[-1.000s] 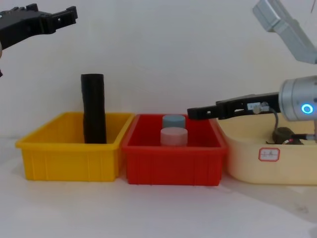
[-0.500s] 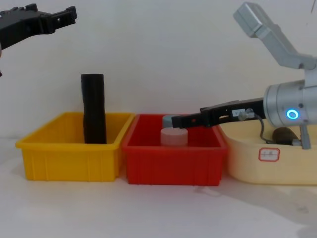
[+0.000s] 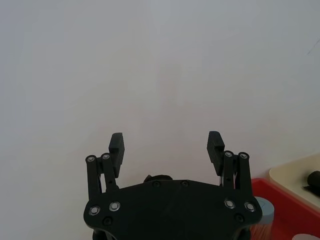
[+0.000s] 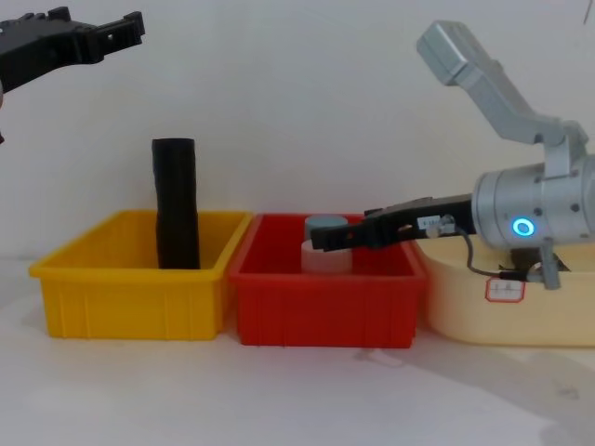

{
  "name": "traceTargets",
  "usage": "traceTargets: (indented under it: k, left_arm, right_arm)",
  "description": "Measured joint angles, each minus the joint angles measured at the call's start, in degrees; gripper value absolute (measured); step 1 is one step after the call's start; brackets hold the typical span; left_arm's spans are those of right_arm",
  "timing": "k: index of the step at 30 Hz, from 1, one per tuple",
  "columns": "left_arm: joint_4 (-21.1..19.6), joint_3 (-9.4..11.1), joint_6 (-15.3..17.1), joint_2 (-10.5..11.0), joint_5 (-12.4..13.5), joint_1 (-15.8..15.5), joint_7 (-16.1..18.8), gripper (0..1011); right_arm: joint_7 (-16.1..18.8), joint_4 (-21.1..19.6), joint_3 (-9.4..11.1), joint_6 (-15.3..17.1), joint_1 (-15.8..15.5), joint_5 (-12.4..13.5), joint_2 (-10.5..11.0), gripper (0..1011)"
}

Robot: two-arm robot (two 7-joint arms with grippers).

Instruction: Pick up the garbage bag with the one hand and transfer it to the other hand.

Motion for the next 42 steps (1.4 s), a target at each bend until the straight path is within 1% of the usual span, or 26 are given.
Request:
traceTargets:
  k: [9, 28, 42]
  left_arm:
    - [0.0, 0.0, 0.0, 0.0, 0.0, 0.0, 0.0, 1001]
    - [0.01, 0.0, 0.0, 0.0, 0.0, 0.0, -0.01, 1002]
    - [0.01, 0.0, 0.0, 0.0, 0.0, 0.0, -0.01, 1001]
  right_arm:
    - [-0.72, 3.12, -0.58, -1.11, 1.44, -0.04, -1.11, 1002]
    - [-0.4, 9.89, -1.19, -2.78, 5.12, 1.14, -2.75, 1001]
    - [-0.09, 12.67, -2.13, -3.17, 6.77, 1.51, -3.32, 1001]
